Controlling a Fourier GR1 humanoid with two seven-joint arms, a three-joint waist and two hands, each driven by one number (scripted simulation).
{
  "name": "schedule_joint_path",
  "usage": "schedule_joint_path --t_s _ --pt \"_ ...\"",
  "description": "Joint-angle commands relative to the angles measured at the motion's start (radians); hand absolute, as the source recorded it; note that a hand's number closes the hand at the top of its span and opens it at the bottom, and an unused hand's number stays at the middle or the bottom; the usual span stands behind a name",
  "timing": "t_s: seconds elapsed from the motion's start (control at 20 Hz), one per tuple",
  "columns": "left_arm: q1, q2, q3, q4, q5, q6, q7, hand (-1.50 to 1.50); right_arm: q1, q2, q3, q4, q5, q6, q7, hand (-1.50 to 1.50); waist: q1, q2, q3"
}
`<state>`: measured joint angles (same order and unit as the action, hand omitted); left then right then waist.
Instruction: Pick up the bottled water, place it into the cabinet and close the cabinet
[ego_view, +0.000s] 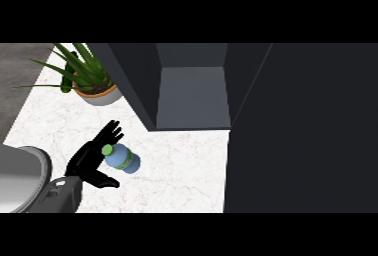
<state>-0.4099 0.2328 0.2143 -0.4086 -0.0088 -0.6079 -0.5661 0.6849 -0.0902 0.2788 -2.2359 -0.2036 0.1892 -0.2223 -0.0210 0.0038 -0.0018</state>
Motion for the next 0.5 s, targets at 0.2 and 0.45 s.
schedule_joint_path --t_s 0.2,0.45 --pt "-0.068 0.013 0.006 0.147 -0.011 -0.081 -0.114 -1.5 -0.018 0.02 0.042 0.002 0.031 -0.037 0.031 -1.5 -0.006 0.005 -0.001" --pt "-0.049 -0.029 -0.004 0.136 0.008 -0.152 -0.105 -1.5 -0.065 0.014 0.02 0.038 0.023 -0.031 0.033 -1.5 0.003 0.002 0.0"
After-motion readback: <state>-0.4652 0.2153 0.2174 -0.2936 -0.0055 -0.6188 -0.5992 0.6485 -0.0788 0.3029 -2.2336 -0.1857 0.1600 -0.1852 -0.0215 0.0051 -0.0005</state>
